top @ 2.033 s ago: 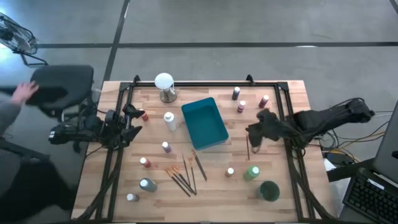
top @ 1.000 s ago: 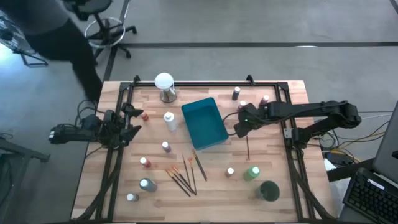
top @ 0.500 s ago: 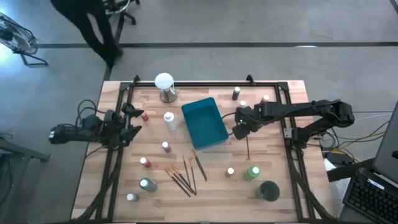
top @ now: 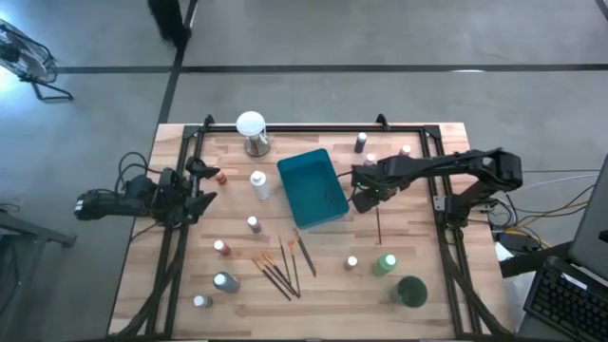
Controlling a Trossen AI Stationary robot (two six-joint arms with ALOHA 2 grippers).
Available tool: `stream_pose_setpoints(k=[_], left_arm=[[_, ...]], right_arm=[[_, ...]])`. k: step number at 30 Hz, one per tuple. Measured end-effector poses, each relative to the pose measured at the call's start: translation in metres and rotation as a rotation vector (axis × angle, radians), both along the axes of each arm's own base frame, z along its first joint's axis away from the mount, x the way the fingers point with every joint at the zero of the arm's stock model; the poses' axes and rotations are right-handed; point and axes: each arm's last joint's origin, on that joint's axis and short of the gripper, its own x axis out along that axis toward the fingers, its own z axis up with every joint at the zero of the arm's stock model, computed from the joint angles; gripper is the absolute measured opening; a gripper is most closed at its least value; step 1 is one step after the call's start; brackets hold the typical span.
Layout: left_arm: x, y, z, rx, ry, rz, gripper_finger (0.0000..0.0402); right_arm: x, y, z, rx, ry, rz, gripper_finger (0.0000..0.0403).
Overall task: Pick & Place Paint Supplies
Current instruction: Put the gold paintbrush into the green cup
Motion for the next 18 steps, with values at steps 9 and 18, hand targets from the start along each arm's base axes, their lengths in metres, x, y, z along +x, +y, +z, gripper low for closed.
stream_pose_setpoints(k=[9,18], left_arm=[[0.001,0.0,-0.001,-0.016,0.014,-0.008,0.0355],[0.001,0.0,-0.002,-0.016,0.019,-0.009,0.0355]], right_arm=[[-0.007,-0.011,-0.013,0.021,0.007,-0.02,0.0105],[-0.019,-0.009,-0.027,0.049,-0.032,-0.055,0.0137]])
